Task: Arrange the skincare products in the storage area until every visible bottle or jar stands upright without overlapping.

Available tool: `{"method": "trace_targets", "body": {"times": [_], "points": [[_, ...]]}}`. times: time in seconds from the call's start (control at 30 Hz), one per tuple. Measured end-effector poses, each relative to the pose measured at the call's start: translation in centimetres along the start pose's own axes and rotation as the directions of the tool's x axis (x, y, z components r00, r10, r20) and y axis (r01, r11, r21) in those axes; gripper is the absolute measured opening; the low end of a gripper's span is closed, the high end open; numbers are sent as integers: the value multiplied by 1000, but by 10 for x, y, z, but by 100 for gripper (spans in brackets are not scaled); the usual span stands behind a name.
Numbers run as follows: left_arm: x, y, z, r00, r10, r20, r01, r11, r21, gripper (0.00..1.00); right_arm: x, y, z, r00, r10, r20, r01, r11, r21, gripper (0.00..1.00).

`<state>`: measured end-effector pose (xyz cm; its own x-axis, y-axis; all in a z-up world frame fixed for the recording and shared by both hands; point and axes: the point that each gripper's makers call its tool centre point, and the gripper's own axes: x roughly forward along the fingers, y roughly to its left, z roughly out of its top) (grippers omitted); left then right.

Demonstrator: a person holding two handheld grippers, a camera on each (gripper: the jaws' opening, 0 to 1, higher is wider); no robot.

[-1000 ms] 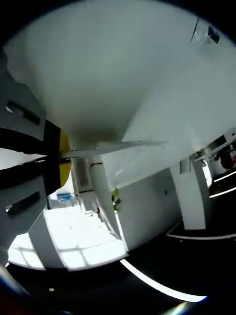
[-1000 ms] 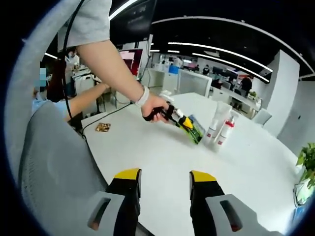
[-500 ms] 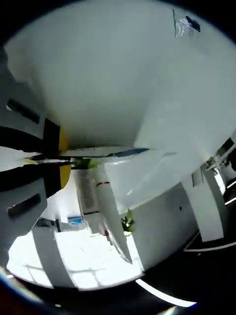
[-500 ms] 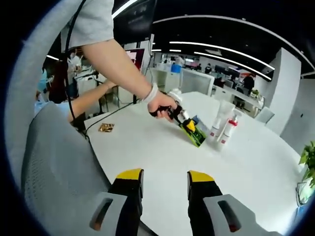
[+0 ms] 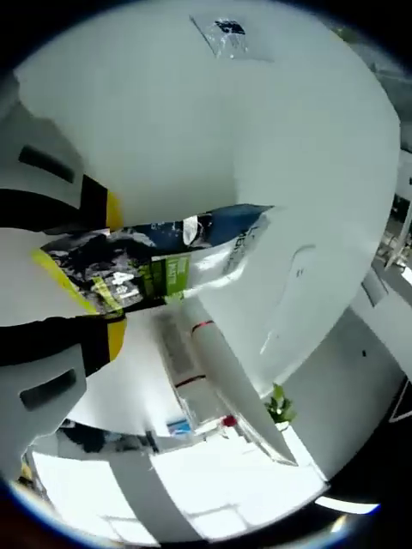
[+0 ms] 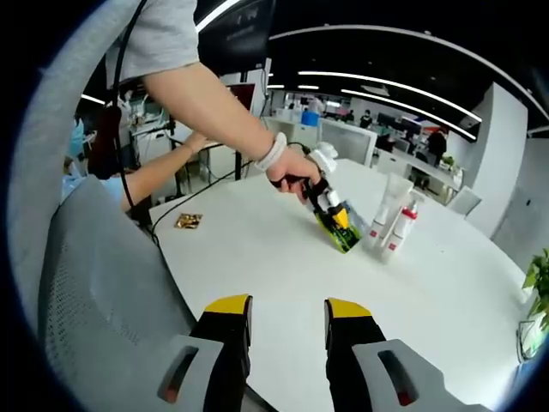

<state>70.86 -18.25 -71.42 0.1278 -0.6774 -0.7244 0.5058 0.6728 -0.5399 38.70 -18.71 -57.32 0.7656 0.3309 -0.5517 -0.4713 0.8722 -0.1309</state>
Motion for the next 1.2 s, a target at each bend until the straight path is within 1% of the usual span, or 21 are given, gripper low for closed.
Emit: {"method": "trace_targets", "body": {"times": [0.03, 0.07, 0.17, 0.23, 0.33, 0.4, 0.5, 0.63, 0.77, 0.8, 0.83, 0.87, 0.93, 0.97, 1.03, 1.07, 1.1, 1.13, 1.17, 1.2], "points": [[-1, 1, 0, 1000, 13, -9, -12, 1000, 11, 35, 0, 0, -1, 1000, 1, -3, -1, 1000, 0, 29], [-2, 4, 0, 999, 33, -18, -32, 999, 43, 36, 0, 0, -1, 1000, -1, -4, 1, 1000, 0, 29], [-3, 2, -1, 998, 50, -38, -47, 996, 80, 39, 0, -2, -1, 1000, -5, -2, 5, 1000, 3, 28], [-4, 2, 1, 998, 57, -35, -53, 993, 103, 39, 0, -2, 0, 1000, -6, -1, 6, 1000, 0, 28], [-4, 8, 6, 995, 97, -24, -92, 983, 160, 41, 0, 0, -1, 1000, 1, -6, -1, 1000, -8, 28], [-2, 12, 7, 994, 109, -21, -104, 978, 179, 44, 0, 1, 0, 1000, 4, -4, -4, 1000, -9, 28], [1, 13, 11, 994, 109, -18, -104, 978, 179, 44, 0, 0, -1, 1000, 0, -8, 0, 1000, -12, 28], [2, 14, 13, 993, 119, -10, -115, 972, 205, 45, 0, -2, -1, 1000, -4, -7, 4, 1000, -9, 27], [-4, 18, 21, 992, 124, 20, -125, 967, 224, 42, 0, -1, -1, 1000, -4, -6, 4, 1000, -13, 27], [-8, 19, 29, 992, 114, 61, -125, 968, 217, 40, 0, -1, -1, 1000, -5, -6, 4, 1000, -13, 27], [-13, 20, 36, 990, 108, 95, -127, 965, 227, 39, 0, -1, -1, 1000, -5, -7, 5, 1000, -13, 27], [-16, 23, 37, 989, 116, 94, -135, 961, 240, 39, 0, -1, -1, 1000, -3, -7, 3, 1000, -12, 27], [-26, 38, 45, 980, 163, 115, -188, 946, 263, 44, 0, -1, -1, 1000, -1, -7, 1, 1000, -13, 27], [-29, 45, 51, 975, 175, 134, -206, 937, 283, 47, 0, 0, -1, 1000, 0, -7, 0, 1000, -15, 27], [-40, 62, 61, 963, 216, 163, -259, 909, 326, 54, 0, 0, -2, 1000, 1, -11, -2, 1000, -17, 27], [-46, 73, 65, 956, 240, 167, -286, 886, 365, 56, 0, 0, -2, 1000, 2, -13, -2, 1000, -15, 27], [-49, 80, 68, 953, 250, 168, -298, 866, 401, 59, 0, 0, -2, 1000, 2, -14, -2, 1000, -14, 27], [-55, 88, 71, 949, 266, 168, -314, 842, 439, 61, 1, 0, -3, 1000, 2, -15, -2, 1000, -14, 27], [-58, 92, 72, 948, 272, 162, -317, 831, 457, 63, 1, 0, -3, 1000, 1, -16, -2, 1000, -15, 27], [-62, 96, 73, 951, 268, 157, -311, 811, 495, 65, 0, 0, -3, 1000, -2, -17, 1, 1000, -18, 27]]}}
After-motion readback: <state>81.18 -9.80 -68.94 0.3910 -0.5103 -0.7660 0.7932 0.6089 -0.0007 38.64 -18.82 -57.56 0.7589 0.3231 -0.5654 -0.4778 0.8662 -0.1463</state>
